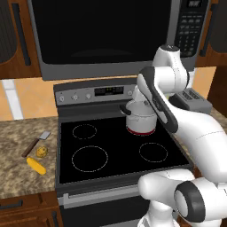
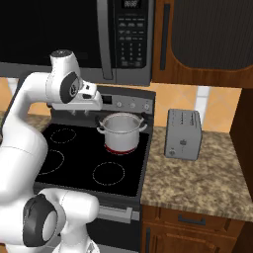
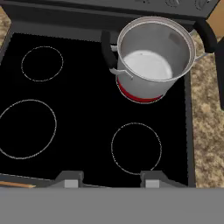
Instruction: Put the corn and squash in the pot. Retrieve the spatula and lightly stir the vegetables in the pot.
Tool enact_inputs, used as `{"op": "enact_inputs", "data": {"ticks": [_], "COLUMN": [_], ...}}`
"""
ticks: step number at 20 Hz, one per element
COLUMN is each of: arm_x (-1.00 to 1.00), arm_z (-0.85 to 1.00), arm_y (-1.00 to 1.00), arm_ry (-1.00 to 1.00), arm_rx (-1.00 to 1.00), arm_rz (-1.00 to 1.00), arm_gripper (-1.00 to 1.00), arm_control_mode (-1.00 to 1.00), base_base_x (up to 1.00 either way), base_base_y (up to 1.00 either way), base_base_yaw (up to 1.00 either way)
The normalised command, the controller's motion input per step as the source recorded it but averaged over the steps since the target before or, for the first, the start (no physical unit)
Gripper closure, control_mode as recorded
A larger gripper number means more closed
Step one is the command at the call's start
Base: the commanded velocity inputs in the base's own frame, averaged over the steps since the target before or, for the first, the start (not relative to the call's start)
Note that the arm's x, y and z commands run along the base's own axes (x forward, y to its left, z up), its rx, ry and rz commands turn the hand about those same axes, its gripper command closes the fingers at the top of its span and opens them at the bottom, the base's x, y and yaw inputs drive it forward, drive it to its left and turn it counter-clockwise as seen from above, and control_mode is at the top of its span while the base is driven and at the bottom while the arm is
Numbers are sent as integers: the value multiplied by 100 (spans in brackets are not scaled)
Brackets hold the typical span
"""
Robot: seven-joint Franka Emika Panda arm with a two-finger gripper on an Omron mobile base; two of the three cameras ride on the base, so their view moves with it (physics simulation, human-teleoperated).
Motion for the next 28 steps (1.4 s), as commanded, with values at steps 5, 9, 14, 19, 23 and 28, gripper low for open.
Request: {"op": "enact_inputs", "data": {"ticks": [5,9,14,19,23,28], "arm_x": [-34,-19,-1,10,30,34], "arm_z": [-5,-33,-66,-75,-48,-42], "arm_y": [32,100,100,100,100,100], "arm_ry": [1,-4,-3,0,5,6], "arm_rx": [0,-4,0,0,0,-1], "arm_rz": [5,21,40,39,27,7], "arm_gripper": [-100,-100,-100,-100,-100,-100], "arm_control_mode": [-100,-100,-100,-100,-100,-100], "base_base_x": [0,0,0,0,0,0], "base_base_y": [0,0,0,0,0,0], "base_base_yaw": [0,0,0,0,0,0]}}
